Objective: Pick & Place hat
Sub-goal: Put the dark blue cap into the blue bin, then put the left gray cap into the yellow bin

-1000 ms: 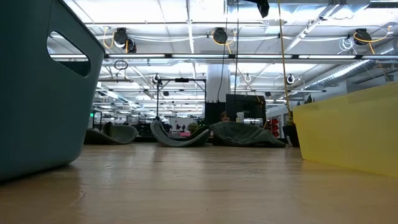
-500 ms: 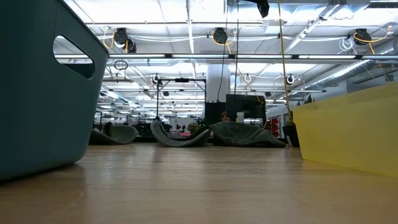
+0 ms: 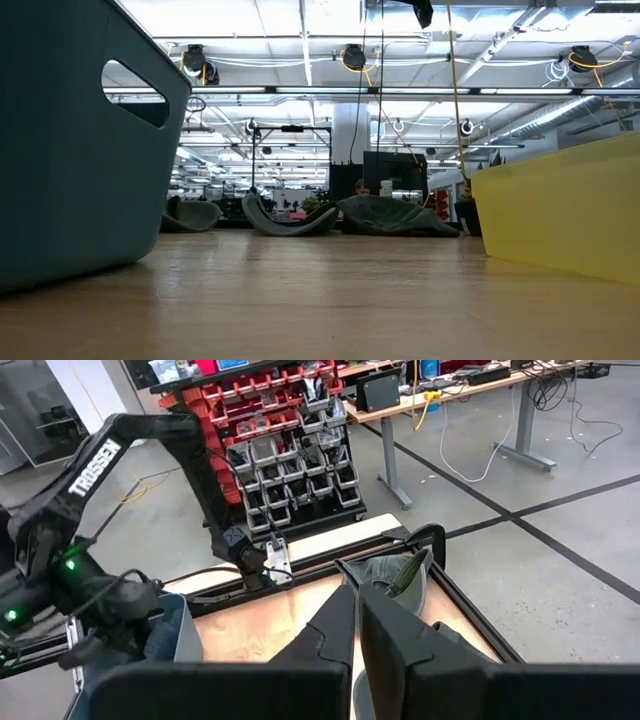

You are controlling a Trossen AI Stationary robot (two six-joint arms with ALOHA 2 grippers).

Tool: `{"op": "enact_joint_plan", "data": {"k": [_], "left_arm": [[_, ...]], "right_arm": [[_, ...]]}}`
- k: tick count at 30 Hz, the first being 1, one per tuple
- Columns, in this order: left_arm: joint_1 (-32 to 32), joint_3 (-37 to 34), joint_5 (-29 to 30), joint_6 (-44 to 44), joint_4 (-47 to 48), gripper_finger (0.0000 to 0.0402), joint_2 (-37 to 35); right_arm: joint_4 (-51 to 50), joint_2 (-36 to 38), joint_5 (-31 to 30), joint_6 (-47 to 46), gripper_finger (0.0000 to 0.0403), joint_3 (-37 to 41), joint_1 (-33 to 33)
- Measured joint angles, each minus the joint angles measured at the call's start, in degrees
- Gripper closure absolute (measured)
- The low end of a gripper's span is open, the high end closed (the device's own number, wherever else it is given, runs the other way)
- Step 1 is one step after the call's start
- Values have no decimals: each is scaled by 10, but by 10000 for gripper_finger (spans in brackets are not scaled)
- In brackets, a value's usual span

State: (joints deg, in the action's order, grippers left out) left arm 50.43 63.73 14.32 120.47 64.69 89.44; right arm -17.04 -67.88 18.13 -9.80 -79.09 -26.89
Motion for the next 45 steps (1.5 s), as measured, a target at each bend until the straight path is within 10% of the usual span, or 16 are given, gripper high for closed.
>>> {"op": "enact_joint_plan", "data": {"k": [31, 45], "left_arm": [[-28, 2, 204, -101, -30, 329, -304], [-28, 3, 323, -255, -50, 171, -412]], "right_arm": [[0, 0, 31, -1, 397, 0, 0], [0, 0, 32, -95, 397, 0, 0]]}}
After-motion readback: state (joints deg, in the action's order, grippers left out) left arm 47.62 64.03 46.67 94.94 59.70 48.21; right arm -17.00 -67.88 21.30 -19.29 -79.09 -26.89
